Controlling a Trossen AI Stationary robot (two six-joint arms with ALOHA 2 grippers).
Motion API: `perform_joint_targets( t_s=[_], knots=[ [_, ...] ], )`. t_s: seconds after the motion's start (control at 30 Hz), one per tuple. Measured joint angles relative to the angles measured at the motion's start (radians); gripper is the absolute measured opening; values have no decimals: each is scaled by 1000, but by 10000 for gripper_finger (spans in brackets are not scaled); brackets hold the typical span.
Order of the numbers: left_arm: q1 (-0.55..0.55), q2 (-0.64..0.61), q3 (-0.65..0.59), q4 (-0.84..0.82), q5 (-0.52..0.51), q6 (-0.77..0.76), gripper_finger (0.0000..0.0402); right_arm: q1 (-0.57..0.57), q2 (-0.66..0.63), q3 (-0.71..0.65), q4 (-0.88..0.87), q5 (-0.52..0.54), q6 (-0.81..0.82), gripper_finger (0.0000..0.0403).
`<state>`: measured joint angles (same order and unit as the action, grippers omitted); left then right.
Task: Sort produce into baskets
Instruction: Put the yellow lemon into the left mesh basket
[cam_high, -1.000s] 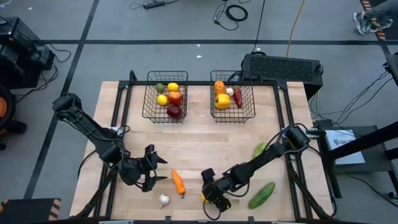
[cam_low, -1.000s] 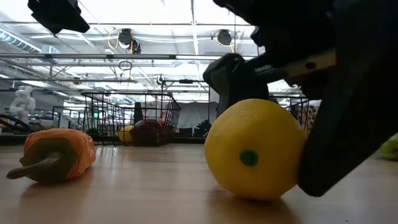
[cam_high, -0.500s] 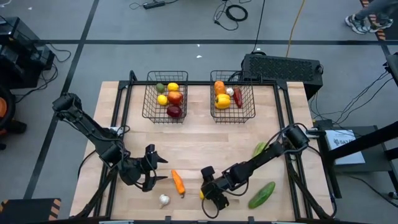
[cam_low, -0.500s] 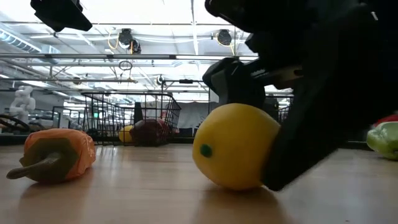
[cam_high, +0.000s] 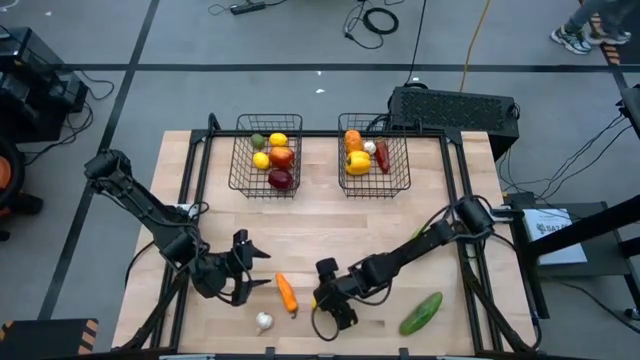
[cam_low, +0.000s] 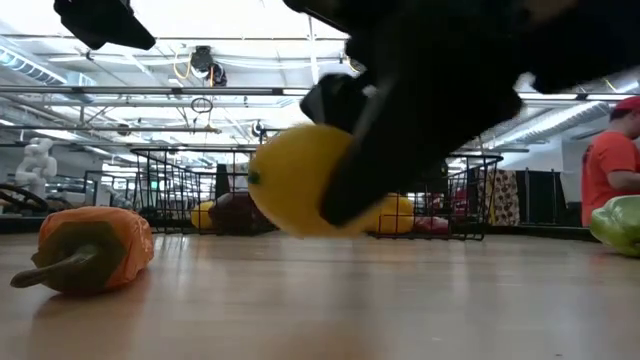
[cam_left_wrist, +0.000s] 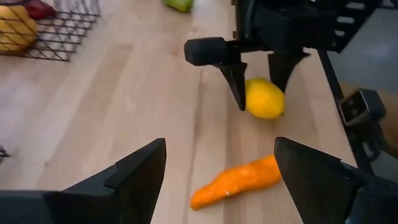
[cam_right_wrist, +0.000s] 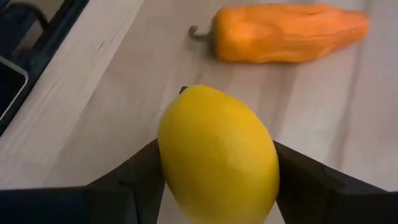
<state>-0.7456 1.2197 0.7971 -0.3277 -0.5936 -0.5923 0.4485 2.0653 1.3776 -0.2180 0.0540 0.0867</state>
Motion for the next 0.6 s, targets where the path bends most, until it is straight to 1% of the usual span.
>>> perform_joint_targets(
  t_s=[0.1, 0.13, 0.2, 0.27, 0.33, 0.43, 0.5, 0.6],
  knots=[
    [0, 4, 0, 18, -30, -4, 306, -23, -1, 56, -85, 32, -4, 235],
    [1, 4, 0, 24, -39, -8, 306, -31, -1, 78, -119, 61, -7, 235],
    [8, 4, 0, 42, -91, -55, 306, -43, -1, 122, -181, 141, -21, 233],
    [18, 4, 0, 37, -172, -133, 306, -53, -2, 161, -232, 248, -36, 232],
    [22, 4, 0, 27, -225, -182, 306, -62, -2, 194, -267, 368, -59, 232],
    [19, 4, 0, 24, -267, -165, 306, -69, -2, 238, -287, 552, -115, 233],
    [22, 4, 0, 26, -302, -114, 306, -70, -2, 256, -277, 670, -163, 233],
    [22, 7, -7, 28, -339, -58, 306, -69, -2, 271, -253, 806, -229, 233]
  ],
)
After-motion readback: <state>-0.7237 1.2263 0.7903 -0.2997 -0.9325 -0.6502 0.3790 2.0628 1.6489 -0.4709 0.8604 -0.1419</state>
